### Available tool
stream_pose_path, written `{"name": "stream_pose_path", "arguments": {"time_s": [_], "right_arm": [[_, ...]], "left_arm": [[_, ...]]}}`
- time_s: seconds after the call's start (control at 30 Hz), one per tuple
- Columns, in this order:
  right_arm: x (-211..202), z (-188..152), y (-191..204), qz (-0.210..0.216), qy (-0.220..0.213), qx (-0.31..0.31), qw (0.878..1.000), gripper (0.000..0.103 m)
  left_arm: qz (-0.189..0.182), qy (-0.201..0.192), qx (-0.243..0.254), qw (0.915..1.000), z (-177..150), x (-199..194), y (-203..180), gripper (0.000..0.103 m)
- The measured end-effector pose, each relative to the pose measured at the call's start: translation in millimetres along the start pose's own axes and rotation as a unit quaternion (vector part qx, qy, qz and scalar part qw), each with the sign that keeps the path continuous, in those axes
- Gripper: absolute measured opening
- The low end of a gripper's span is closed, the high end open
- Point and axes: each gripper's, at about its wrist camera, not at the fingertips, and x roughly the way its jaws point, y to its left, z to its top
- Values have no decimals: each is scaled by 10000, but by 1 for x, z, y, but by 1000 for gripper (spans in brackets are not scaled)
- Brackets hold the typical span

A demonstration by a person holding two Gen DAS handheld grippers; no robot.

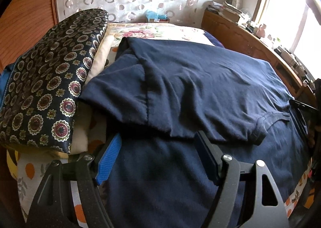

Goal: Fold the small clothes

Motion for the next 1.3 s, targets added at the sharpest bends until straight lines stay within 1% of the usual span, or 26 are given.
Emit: {"name": "stream_pose_path", "arguments": {"time_s": [0.07,0.17,0.3,0.37,0.43,0.5,0.57,0.67,0.7,0.73,0.9,1.0,1.07,1.1,1.13,1.3], "right_arm": [[1,-1,-2,52,-18,50,10000,66],[1,-2,-4,62,-33,68,10000,66],[0,-2,-2,46,-32,60,10000,66],[-1,-2,-4,64,-36,69,9999,66],[-1,-2,-4,68,-40,75,9999,66],[-1,-2,-4,65,-41,71,9999,66],[-1,-2,-4,74,-42,75,9999,66],[-2,-2,-4,58,-43,74,9999,66],[-1,-2,-4,42,-42,68,10000,66],[-2,-2,-3,22,-40,57,10000,66],[0,-1,0,-85,-15,-21,10000,66],[0,0,-2,-60,-24,-5,10000,66],[0,1,-4,-39,-37,-5,10000,66],[-1,2,-4,-20,-63,8,10000,66],[-2,3,-6,10,-91,27,10000,66],[2,6,-9,77,-92,122,9999,66]], "left_arm": [[11,-16,-18,10000,2,1,-1,76],[-124,-166,-146,9997,8,0,-1,74],[-90,-290,-303,9991,18,0,2,72],[-84,-311,-374,9988,20,1,4,70],[-42,-336,-415,9986,21,2,5,64],[-28,-342,-397,9986,20,1,5,63],[-44,-333,-407,9986,16,1,5,60],[-63,-309,-400,9987,11,0,5,51],[-126,-290,-388,9987,9,0,4,40],[-137,-269,-374,9988,8,0,2,38],[-37,-274,-302,9992,13,1,-4,38],[-6,-350,-347,9988,22,2,-1,38],[-1,-428,-287,9987,26,2,-1,37],[8,-458,-232,9987,28,2,-3,19],[35,-449,-208,9988,28,3,-3,11],[30,-562,-239,9981,33,1,-3,9]]}}
